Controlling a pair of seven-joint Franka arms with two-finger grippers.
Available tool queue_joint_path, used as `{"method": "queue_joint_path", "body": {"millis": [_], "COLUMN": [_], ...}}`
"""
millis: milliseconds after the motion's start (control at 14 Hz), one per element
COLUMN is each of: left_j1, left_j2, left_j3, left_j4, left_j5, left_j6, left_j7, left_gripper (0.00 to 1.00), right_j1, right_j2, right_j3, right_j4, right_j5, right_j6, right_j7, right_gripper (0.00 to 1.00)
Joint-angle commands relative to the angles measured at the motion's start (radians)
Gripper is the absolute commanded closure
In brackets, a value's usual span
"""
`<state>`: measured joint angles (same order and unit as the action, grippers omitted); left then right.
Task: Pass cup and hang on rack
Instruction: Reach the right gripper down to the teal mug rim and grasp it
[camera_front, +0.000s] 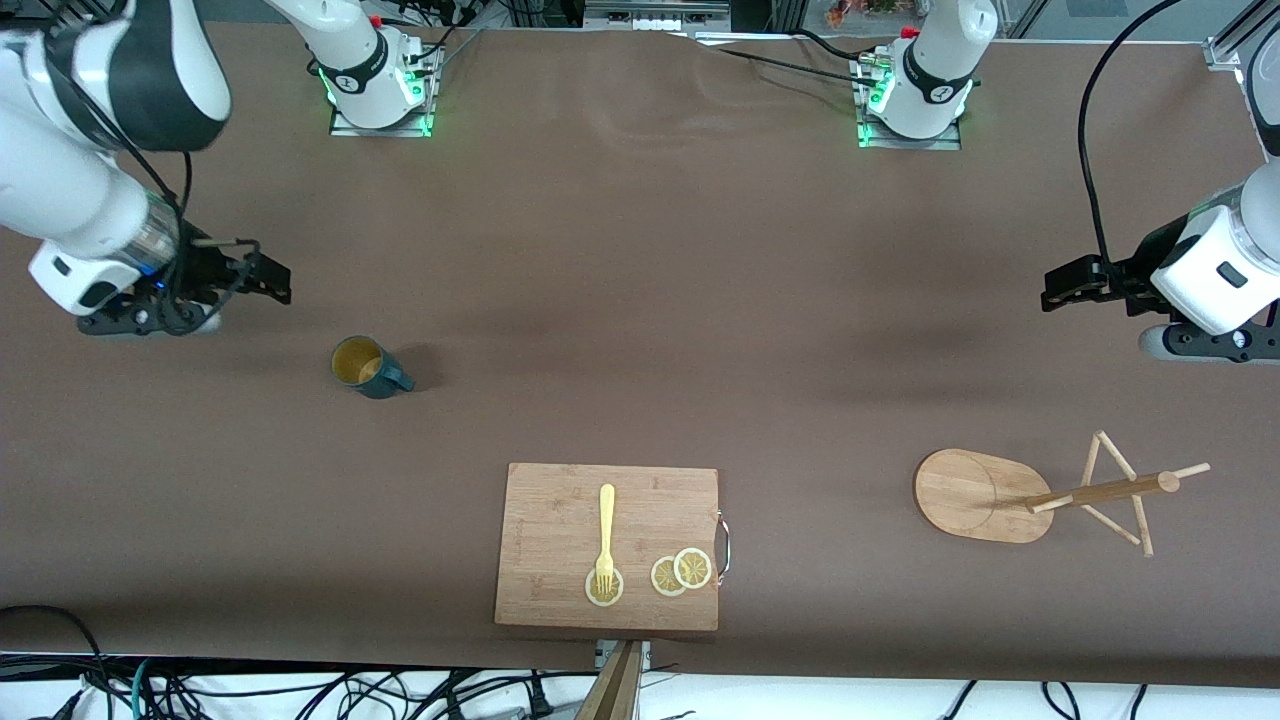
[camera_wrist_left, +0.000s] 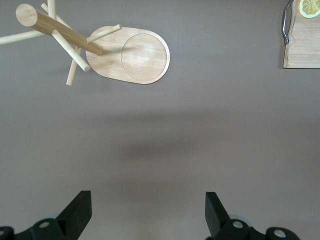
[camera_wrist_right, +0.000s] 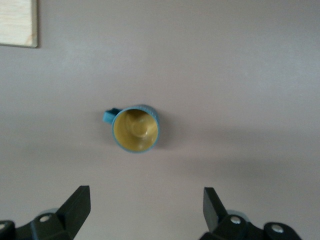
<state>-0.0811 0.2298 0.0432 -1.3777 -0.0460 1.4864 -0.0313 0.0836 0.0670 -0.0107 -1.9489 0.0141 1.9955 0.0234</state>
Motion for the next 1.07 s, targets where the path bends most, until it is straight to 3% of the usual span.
{"method": "queue_joint_path", "body": {"millis": [0, 214, 427, 641, 854, 997], "left_j1": [0.0, 0.001, 0.0, 0.0, 0.0, 0.0], "left_j2": [0.014, 0.014, 0.014, 0.014, 0.014, 0.014], "left_j3": [0.0, 0.0, 0.0, 0.0, 0.0, 0.0], "left_j4": [0.032, 0.032, 0.032, 0.032, 0.032, 0.032], "left_j5": [-0.003, -0.005, -0.005, -0.005, -0.005, -0.005], "left_j6": [-0.012, -0.012, -0.014, -0.012, -0.014, -0.014], "left_j7": [-0.006, -0.006, -0.007, -0.006, -0.007, -0.007], "left_gripper": [0.0, 0.0, 0.0, 0.0, 0.0, 0.0], "right_j1": [0.013, 0.053, 0.053, 0.048, 0.047, 0.047], "right_j2": [0.034, 0.065, 0.072, 0.074, 0.098, 0.141], "right_j3": [0.005, 0.006, 0.0, -0.008, -0.017, -0.047], "right_j4": [-0.045, -0.105, -0.177, -0.327, -0.347, -0.35], "right_j5": [-0.002, -0.008, -0.008, -0.003, -0.003, -0.005], "right_j6": [0.098, 0.202, 0.313, 0.561, 0.6, 0.663], "right_j7": [0.111, 0.289, 0.323, 0.36, 0.379, 0.379], "right_gripper": [0.0, 0.0, 0.0, 0.05, 0.07, 0.24]}}
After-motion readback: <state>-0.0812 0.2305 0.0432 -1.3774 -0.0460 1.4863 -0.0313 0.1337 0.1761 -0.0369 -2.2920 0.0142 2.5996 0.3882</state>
